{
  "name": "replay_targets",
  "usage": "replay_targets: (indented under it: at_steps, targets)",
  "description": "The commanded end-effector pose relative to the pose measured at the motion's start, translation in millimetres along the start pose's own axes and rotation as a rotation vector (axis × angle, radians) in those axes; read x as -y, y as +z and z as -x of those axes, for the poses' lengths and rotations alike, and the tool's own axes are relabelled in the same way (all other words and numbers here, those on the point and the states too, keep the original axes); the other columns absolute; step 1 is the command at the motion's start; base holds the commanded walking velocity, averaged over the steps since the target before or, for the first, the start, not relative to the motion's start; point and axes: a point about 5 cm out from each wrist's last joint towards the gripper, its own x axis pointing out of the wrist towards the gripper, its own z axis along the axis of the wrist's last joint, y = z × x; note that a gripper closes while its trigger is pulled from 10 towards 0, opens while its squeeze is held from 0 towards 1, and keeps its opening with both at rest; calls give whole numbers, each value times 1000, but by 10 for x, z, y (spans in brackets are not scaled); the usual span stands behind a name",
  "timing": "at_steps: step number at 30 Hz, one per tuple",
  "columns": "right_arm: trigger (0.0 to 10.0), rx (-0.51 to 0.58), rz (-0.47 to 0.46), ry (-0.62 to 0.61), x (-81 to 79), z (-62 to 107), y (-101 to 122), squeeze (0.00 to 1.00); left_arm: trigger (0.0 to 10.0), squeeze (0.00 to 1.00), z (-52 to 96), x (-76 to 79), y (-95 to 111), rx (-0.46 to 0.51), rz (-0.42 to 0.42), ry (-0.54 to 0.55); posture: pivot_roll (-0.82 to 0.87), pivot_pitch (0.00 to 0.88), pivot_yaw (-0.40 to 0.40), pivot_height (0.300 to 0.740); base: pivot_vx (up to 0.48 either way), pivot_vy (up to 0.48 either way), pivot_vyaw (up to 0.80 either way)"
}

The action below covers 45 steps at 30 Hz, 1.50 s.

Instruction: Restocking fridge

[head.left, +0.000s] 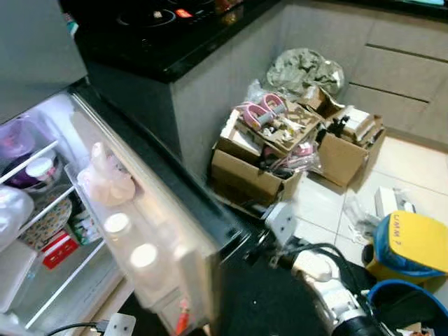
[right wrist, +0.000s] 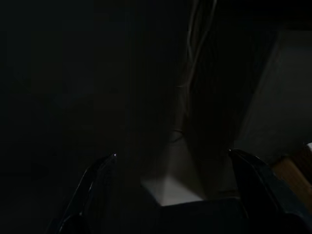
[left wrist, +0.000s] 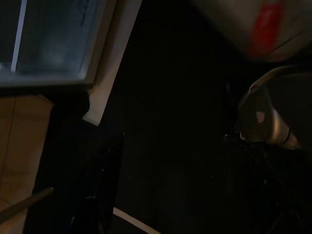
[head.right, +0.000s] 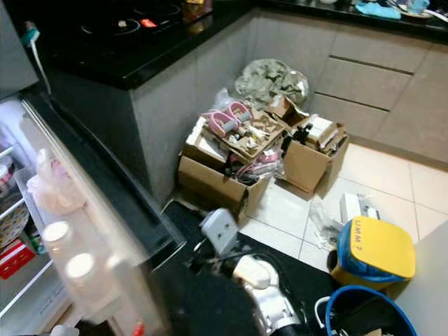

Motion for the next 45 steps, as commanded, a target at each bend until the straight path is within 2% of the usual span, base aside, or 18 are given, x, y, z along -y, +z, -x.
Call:
replay_targets:
  at_steps: [1, 7, 16, 26, 30, 35, 45]
  targets:
    - [10000, -44, -9, -71, 103, 84, -109, 0, 10000, 0, 13, 0, -52, -22, -4, -2, 19, 11, -39, 740, 0, 0, 0]
    - [10000, -81, -18, -138, 189, 196, -172, 0, 10000, 0, 15, -1, -58, -25, -6, -3, 14, 7, -37, 740, 0, 0, 0]
    - [10000, -90, -26, -121, 133, 181, -128, 0, 10000, 0, 19, -11, -65, -24, -4, -2, 23, 3, -36, 740, 0, 0, 0]
    - [10000, -118, -47, -138, 74, 167, -197, 0, 10000, 0, 20, -22, -67, -26, -3, 4, 27, 3, -35, 740, 0, 0, 0]
    - [10000, -178, -54, -235, 158, 234, -339, 0, 10000, 0, 20, -24, -67, -24, 1, 5, 25, 5, -33, 740, 0, 0, 0]
    - [10000, -191, -60, -264, 180, 278, -380, 0, 10000, 0, 20, -20, -65, -23, 2, 0, 23, 7, -32, 740, 0, 0, 0]
    - [10000, -171, -55, -250, 151, 226, -331, 0, 10000, 0, 18, -16, -58, -21, 1, -1, 23, 14, -35, 740, -330, 0, 0]
